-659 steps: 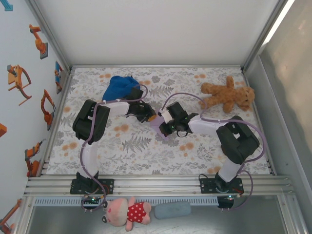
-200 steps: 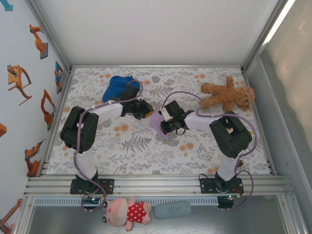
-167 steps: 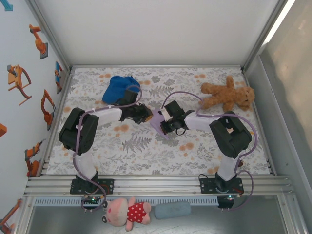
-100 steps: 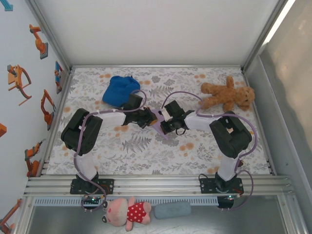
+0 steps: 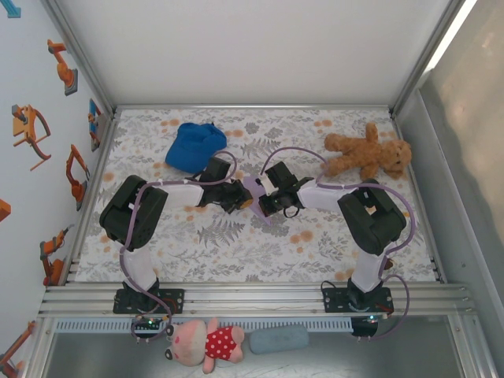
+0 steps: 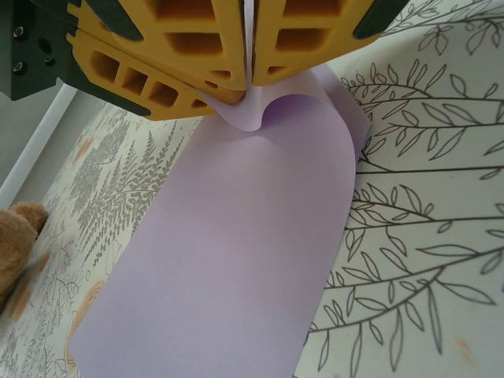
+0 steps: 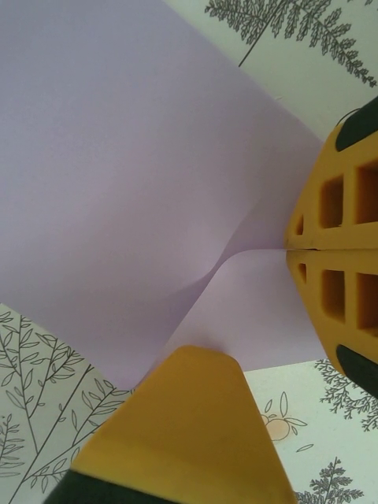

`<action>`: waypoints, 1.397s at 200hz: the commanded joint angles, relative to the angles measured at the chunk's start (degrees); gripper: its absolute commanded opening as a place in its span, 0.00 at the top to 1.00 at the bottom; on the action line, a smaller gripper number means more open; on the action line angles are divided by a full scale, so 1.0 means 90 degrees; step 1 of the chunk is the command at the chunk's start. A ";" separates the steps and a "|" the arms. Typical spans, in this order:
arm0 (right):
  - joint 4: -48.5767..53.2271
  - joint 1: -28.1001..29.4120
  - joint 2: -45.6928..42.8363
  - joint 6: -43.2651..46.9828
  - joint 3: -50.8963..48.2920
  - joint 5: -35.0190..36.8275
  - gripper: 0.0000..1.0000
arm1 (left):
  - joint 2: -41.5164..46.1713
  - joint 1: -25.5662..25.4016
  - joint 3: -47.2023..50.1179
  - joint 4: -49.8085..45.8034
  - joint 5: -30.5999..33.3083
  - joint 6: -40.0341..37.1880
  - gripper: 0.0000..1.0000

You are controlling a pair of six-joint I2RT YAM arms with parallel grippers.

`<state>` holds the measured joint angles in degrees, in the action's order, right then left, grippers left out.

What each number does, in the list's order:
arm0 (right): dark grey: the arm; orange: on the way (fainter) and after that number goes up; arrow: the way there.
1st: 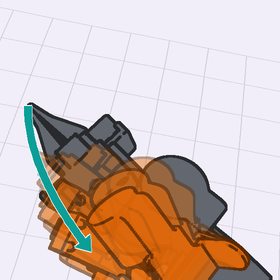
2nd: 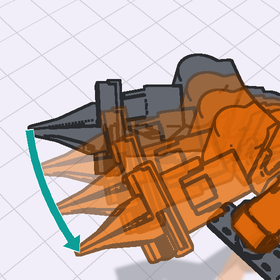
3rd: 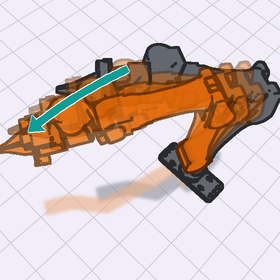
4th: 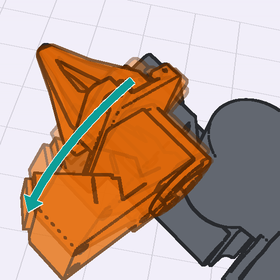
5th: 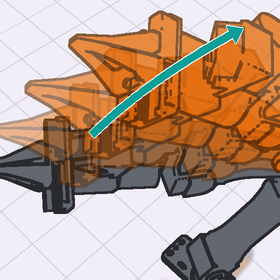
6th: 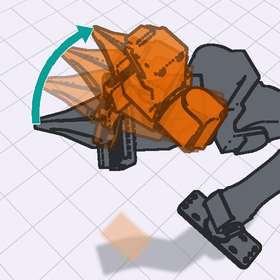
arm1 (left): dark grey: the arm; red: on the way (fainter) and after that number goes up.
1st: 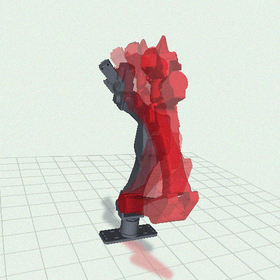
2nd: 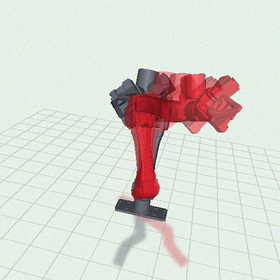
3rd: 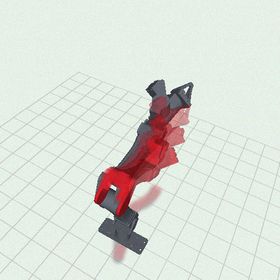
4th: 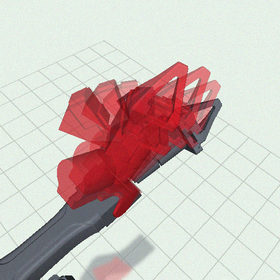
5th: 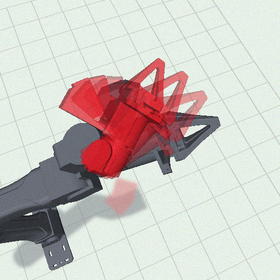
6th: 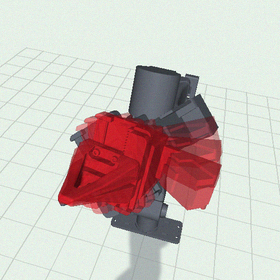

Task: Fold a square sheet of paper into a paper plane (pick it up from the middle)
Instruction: Third fold the triangle at the center of the table.

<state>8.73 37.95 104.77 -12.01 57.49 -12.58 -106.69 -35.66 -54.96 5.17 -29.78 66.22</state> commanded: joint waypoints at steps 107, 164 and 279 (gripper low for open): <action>0.0379 -0.0037 0.0156 0.0018 0.0089 0.0079 1.00 | -0.0245 -0.0017 -0.0082 -0.0144 0.0005 -0.0139 0.88; 0.0386 -0.0037 0.0060 0.0010 0.0096 0.0030 1.00 | -0.0161 0.0117 -0.0391 -0.0478 0.0086 -0.0426 0.88; 0.0322 -0.0038 -0.0038 -0.0015 0.0070 0.0041 1.00 | -0.1237 0.0378 -0.1678 -0.1534 0.0134 -0.0997 0.87</action>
<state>9.32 37.95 104.77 -12.01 57.76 -12.58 -116.27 -32.36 -67.81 -3.66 -29.02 59.55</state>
